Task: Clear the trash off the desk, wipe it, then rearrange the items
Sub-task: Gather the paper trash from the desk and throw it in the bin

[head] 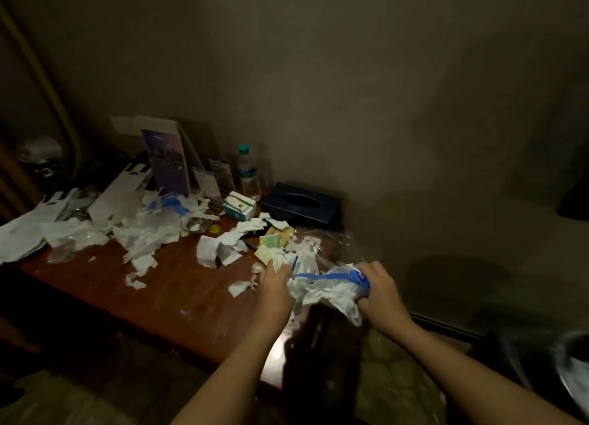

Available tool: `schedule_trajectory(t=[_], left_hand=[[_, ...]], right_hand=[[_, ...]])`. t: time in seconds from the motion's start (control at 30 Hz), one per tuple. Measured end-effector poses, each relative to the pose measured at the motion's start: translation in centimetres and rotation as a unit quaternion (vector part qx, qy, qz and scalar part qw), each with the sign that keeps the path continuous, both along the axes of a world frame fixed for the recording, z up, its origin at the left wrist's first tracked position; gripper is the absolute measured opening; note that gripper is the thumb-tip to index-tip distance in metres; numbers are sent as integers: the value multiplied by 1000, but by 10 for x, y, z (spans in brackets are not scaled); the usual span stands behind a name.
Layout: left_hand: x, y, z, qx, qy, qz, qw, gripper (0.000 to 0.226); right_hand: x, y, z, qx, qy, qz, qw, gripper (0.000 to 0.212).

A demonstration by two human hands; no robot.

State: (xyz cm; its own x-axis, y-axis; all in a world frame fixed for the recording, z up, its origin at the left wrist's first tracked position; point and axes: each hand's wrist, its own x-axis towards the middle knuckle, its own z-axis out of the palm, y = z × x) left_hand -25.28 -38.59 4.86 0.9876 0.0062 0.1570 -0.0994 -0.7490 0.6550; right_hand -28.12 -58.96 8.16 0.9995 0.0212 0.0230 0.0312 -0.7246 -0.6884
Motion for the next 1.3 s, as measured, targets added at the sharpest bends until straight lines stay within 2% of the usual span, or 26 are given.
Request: schedule_trajectory(t=[0.17,0.33,0.43,0.5,0.6,0.7,0.9,1.0,1.03,1.1,1.17,1.23,1.3], left_hand=[[-25,-52,11,-8,-28,-57,998,23],[-40,-113,24,-4,-13,-85,996,21],[-48,-168,21,-17,-13,-136,991,2],[-57,-213,14,-21,-17,-161,987,18],[-74,-288,2,-26,7,-194,981,7],[-89,-351,-8,-15,33,-227,973,18],[-107,-435,-23,-12,88,-201,976,25],[-106,-453,-39,-11,128,-195,972,52],[-106,-458,-44,1,147,-194,970,53],[-104,-465,-51,18,155,-194,969,34],[-104,-468,-56,47,114,-219,968,9],[-98,-468,-67,39,83,-230,969,12],[-92,-470,-70,33,84,-240,967,5]], right_hand=[[-48,-48,5,-5,0,-63,998,36],[-78,-102,10,8,3,-102,995,36],[-97,-146,9,24,13,-131,991,33],[-114,-184,5,36,22,-152,987,30],[-141,-253,-2,31,25,-179,983,27],[-161,-322,-10,28,26,-205,978,33],[-184,-426,-36,6,69,-227,971,38],[-188,-447,-53,-3,104,-216,971,42],[-187,-452,-61,2,116,-213,970,44],[-183,-457,-80,5,144,-201,969,50],[-181,-461,-95,5,171,-188,967,54],[-178,-465,-106,-10,193,-179,965,56],[-175,-466,-114,-44,221,-163,960,59]])
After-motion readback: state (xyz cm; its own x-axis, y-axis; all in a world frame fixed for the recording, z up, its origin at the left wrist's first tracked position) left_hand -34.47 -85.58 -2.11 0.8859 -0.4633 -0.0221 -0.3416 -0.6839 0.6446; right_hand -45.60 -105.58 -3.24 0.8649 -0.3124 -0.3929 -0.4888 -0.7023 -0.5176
